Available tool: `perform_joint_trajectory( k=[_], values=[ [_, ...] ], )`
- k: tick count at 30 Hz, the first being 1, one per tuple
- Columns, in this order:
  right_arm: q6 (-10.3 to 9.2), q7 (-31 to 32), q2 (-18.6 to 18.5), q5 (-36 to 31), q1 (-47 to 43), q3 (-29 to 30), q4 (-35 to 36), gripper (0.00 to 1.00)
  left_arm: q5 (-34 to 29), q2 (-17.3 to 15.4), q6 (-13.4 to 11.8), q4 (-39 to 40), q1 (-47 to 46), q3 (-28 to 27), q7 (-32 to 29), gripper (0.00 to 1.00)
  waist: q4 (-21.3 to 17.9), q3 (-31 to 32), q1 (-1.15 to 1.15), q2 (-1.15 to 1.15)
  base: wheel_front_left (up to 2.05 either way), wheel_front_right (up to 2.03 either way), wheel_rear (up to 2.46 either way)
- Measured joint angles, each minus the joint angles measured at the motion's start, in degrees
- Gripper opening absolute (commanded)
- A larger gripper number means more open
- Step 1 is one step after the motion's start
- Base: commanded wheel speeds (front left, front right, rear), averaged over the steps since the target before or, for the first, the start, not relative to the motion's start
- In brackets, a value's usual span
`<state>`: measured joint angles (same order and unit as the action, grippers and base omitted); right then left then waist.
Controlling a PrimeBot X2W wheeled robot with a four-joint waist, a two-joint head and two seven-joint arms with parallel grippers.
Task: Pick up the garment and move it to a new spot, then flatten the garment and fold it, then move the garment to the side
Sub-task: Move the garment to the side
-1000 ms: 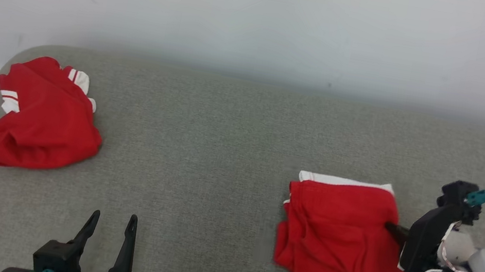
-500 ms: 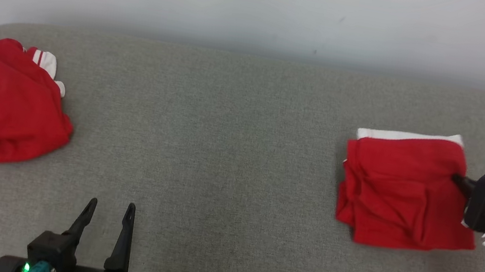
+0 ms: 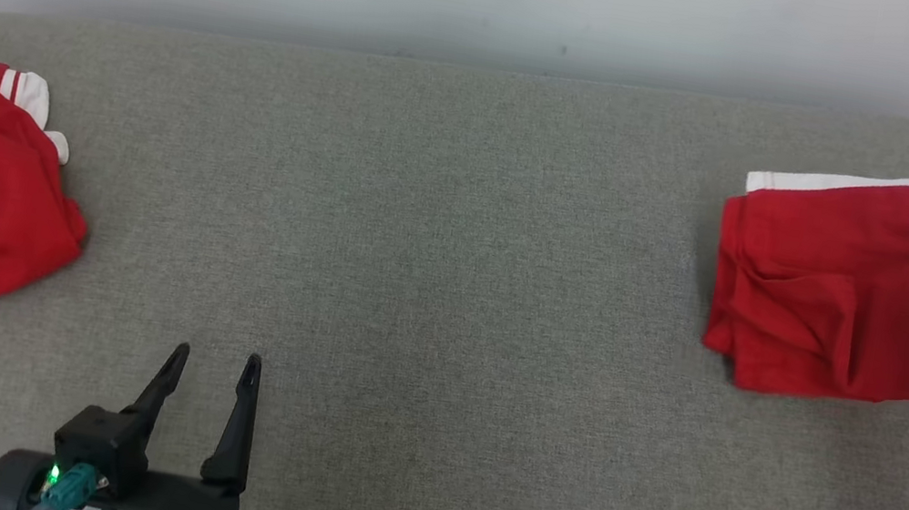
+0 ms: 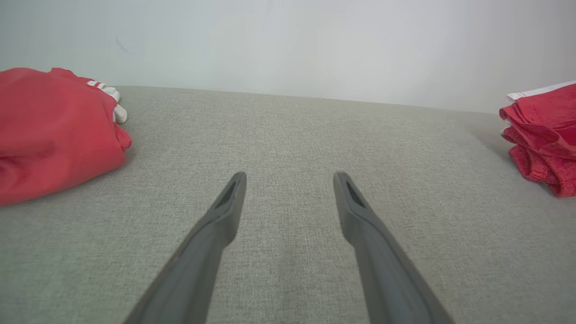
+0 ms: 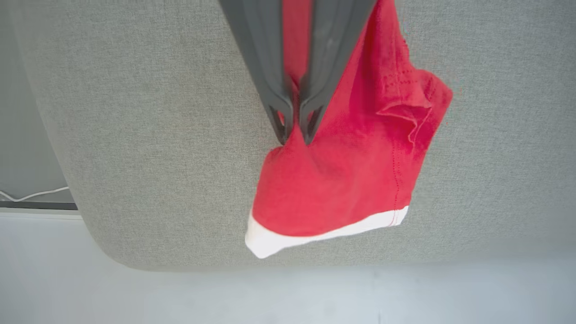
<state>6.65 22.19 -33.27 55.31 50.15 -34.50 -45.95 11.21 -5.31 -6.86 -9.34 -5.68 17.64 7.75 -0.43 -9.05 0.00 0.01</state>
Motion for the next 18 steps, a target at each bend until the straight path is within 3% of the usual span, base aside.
perform_joint_trajectory(
  k=[18],
  values=[
    [0.41,1.18,-2.67,-0.25,4.57,-0.04,-2.59,0.00,0.01,0.03,0.41,-0.11,-2.01,0.12,-0.15,1.00,-0.14,-2.82,0.00,0.00,0.00,0.00,0.00]
  ],
)
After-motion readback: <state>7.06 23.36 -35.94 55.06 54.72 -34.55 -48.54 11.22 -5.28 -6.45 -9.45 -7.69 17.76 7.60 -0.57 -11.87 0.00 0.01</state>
